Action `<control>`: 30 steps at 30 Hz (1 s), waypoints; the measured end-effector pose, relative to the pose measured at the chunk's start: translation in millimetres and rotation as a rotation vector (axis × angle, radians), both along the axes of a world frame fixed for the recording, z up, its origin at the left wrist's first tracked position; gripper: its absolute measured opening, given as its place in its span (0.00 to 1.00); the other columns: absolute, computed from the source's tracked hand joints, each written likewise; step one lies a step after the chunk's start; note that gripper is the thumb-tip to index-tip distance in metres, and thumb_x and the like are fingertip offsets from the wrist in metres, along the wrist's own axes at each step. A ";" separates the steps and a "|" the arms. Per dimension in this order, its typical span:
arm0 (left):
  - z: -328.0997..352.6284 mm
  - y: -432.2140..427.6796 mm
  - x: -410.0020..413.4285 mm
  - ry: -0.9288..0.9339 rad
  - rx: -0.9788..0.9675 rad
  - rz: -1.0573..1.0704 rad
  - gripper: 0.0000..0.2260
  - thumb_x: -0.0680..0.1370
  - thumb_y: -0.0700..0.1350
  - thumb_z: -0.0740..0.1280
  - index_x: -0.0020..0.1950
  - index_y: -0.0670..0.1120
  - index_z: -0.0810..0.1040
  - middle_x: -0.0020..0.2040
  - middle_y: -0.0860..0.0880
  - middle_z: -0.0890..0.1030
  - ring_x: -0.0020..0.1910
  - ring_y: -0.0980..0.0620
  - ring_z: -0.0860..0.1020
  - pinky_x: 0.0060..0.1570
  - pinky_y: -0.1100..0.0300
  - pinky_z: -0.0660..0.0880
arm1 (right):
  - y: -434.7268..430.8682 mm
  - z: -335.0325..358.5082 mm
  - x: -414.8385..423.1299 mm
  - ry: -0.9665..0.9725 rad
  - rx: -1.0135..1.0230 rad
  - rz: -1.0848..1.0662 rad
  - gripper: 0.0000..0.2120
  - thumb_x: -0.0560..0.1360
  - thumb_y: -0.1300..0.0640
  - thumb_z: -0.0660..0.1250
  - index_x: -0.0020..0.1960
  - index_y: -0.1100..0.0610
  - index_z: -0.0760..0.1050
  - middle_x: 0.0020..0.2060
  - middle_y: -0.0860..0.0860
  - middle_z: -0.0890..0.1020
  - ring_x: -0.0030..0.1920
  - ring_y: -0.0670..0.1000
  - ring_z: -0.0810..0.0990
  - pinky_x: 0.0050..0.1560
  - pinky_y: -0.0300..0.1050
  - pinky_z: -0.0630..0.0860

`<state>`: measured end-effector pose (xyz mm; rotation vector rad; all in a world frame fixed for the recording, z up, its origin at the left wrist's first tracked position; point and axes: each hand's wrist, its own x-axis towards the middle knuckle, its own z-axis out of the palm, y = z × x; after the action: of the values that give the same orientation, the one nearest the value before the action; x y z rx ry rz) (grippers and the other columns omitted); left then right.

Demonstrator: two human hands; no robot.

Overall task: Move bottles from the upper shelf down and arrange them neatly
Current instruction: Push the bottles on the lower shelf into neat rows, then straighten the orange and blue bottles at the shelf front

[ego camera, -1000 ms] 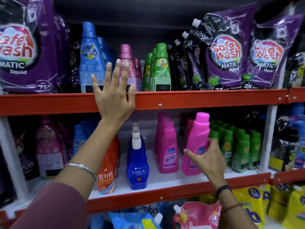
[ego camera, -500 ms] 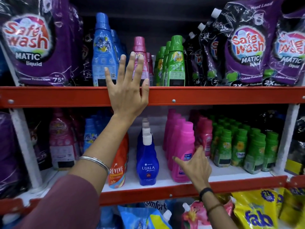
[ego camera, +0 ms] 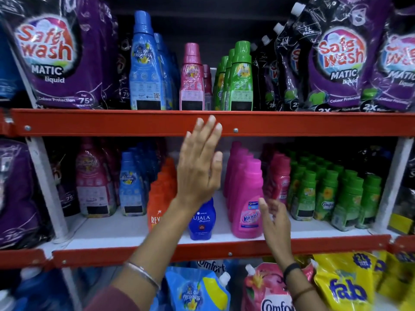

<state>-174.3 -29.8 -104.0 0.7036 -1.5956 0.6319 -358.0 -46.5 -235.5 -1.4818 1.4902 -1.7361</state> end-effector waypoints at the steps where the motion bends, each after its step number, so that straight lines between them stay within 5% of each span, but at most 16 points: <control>1: -14.4 3.9 -8.8 0.007 0.043 -0.055 0.21 0.81 0.46 0.52 0.74 0.43 0.63 0.75 0.43 0.65 0.77 0.46 0.59 0.75 0.45 0.57 | 4.3 1.4 -2.3 -0.073 -0.010 0.043 0.31 0.69 0.28 0.56 0.57 0.53 0.70 0.56 0.54 0.78 0.54 0.52 0.77 0.54 0.48 0.74; 4: -55.5 11.9 -34.4 0.031 0.214 -0.195 0.21 0.83 0.49 0.51 0.74 0.44 0.64 0.75 0.45 0.65 0.76 0.48 0.61 0.74 0.54 0.58 | 9.9 1.7 -8.5 -0.196 0.007 0.172 0.24 0.71 0.32 0.53 0.57 0.47 0.71 0.55 0.50 0.78 0.57 0.49 0.77 0.55 0.44 0.73; 7: -91.0 16.0 -55.5 0.107 0.437 -0.292 0.21 0.82 0.49 0.52 0.75 0.47 0.63 0.77 0.51 0.63 0.76 0.55 0.59 0.74 0.63 0.56 | 8.0 -5.6 -15.8 -0.220 0.045 0.247 0.37 0.69 0.25 0.51 0.67 0.48 0.69 0.65 0.48 0.75 0.66 0.48 0.73 0.69 0.57 0.69; 12: -122.0 16.4 -79.0 0.387 0.783 -0.417 0.19 0.83 0.54 0.49 0.74 0.56 0.58 0.76 0.61 0.57 0.73 0.71 0.51 0.72 0.71 0.48 | 7.9 -6.7 -20.8 -0.195 0.128 0.321 0.48 0.63 0.20 0.49 0.72 0.49 0.64 0.72 0.49 0.69 0.71 0.49 0.68 0.71 0.60 0.65; 15: -128.6 15.0 -85.4 0.509 0.980 -0.412 0.20 0.84 0.54 0.46 0.76 0.56 0.55 0.77 0.58 0.55 0.74 0.65 0.50 0.73 0.64 0.47 | 6.5 -6.3 -21.6 -0.223 0.129 0.360 0.37 0.69 0.26 0.48 0.67 0.48 0.69 0.68 0.52 0.74 0.68 0.50 0.72 0.70 0.58 0.68; 22: -140.7 1.7 -84.0 0.572 1.043 -0.461 0.24 0.79 0.67 0.43 0.72 0.65 0.61 0.75 0.57 0.63 0.73 0.57 0.62 0.73 0.55 0.60 | 4.3 -4.6 -26.7 -0.276 0.140 0.413 0.31 0.70 0.32 0.48 0.65 0.48 0.69 0.64 0.55 0.75 0.62 0.51 0.75 0.63 0.50 0.73; 30: -138.7 0.3 -84.6 0.610 1.026 -0.459 0.18 0.81 0.61 0.44 0.69 0.66 0.62 0.74 0.56 0.66 0.71 0.57 0.66 0.67 0.59 0.65 | 2.3 -6.0 -27.8 -0.278 0.130 0.430 0.36 0.70 0.33 0.49 0.68 0.55 0.69 0.63 0.54 0.74 0.60 0.50 0.75 0.63 0.51 0.74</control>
<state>-259.0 -29.6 -242.7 1.0729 -1.3433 -0.7579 -385.8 -44.2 -241.5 -1.3122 1.0308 -1.4816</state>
